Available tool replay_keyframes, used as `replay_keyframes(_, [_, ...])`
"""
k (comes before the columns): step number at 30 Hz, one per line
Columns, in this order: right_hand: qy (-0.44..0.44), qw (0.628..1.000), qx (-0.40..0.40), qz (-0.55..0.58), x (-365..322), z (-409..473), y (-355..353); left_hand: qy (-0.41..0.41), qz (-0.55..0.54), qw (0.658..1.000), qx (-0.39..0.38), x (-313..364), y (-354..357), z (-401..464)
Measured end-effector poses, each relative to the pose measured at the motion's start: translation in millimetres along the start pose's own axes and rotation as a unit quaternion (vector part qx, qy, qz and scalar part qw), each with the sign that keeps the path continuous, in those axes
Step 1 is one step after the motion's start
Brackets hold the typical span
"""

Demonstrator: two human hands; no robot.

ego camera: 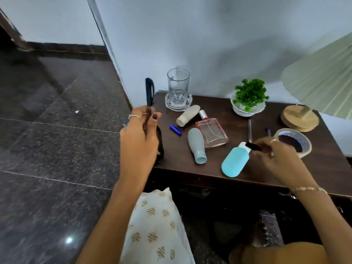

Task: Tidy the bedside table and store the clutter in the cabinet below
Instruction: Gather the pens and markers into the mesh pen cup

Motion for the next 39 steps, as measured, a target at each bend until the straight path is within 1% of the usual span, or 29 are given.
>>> replay_keyframes(4, [0.051, 0.997, 0.024, 0.061, 11, -25, -6, -0.032, 0.085, 0.995, 0.048, -28, -29, 8])
replay_keyframes(6, [0.073, 0.992, 0.05, 0.091, 15, -33, -13, -0.048, 0.085, 0.994, 0.057, -41, -33, 12])
replay_keyframes(9, [0.098, 0.983, 0.068, 0.14, 18, -42, -18, -0.094, 0.028, 0.993, 0.068, -60, -32, 16])
replay_keyframes(11, [0.105, 0.981, 0.064, 0.147, 18, -45, -16, -0.147, -0.04, 0.985, 0.081, -76, -30, 15])
replay_keyframes(13, [0.109, 0.981, 0.056, 0.148, 19, -46, -14, -0.18, -0.093, 0.975, 0.088, -86, -27, 15])
replay_keyframes(15, [0.113, 0.982, 0.048, 0.146, 20, -47, -12, -0.19, -0.099, 0.973, 0.082, -91, -25, 15])
replay_keyframes(18, [0.111, 0.982, 0.041, 0.147, 17, -47, -10, -0.19, -0.045, 0.979, 0.061, -90, -24, 13])
replay_keyframes(21, [0.109, 0.982, 0.032, 0.15, 14, -46, -7, -0.168, 0.018, 0.984, 0.059, -81, -28, 8])
replay_keyframes(24, [0.106, 0.983, 0.03, 0.15, 12, -46, -7, -0.109, 0.06, 0.99, 0.067, -55, -26, 5])
replay_keyframes(26, [0.109, 0.982, 0.034, 0.15, 11, -45, -7, -0.06, 0.073, 0.994, 0.057, -30, -16, -1])
replay_keyframes(28, [0.121, 0.98, 0.051, 0.15, 14, -44, -8, -0.004, 0.079, 0.996, 0.032, -5, 4, -9])
replay_keyframes(30, [0.141, 0.976, 0.074, 0.149, 23, -44, -9, 0.058, 0.072, 0.996, -0.009, 17, 33, -19])
replay_keyframes(33, [0.178, 0.966, 0.104, 0.158, 37, -44, -11, 0.126, 0.049, 0.985, -0.105, 42, 89, -36])
replay_keyframes(35, [0.2, 0.957, 0.124, 0.167, 45, -46, -14, 0.132, 0.05, 0.973, -0.181, 50, 136, -45])
replay_keyframes(37, [0.209, 0.952, 0.14, 0.177, 50, -49, -16, 0.105, 0.072, 0.96, -0.249, 47, 183, -48])
replay_keyframes(39, [0.21, 0.949, 0.146, 0.183, 52, -52, -16, 0.088, 0.111, 0.947, -0.289, 42, 223, -46])
Point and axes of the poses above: each hand's wrist, its own z-axis towards the middle knuckle, its own y-axis out of the palm, x = y × z, the point moved 9 cm from there along z, towards the middle knuckle, and after that the axes turned 3 degrees about y, right-handed, at the moved point
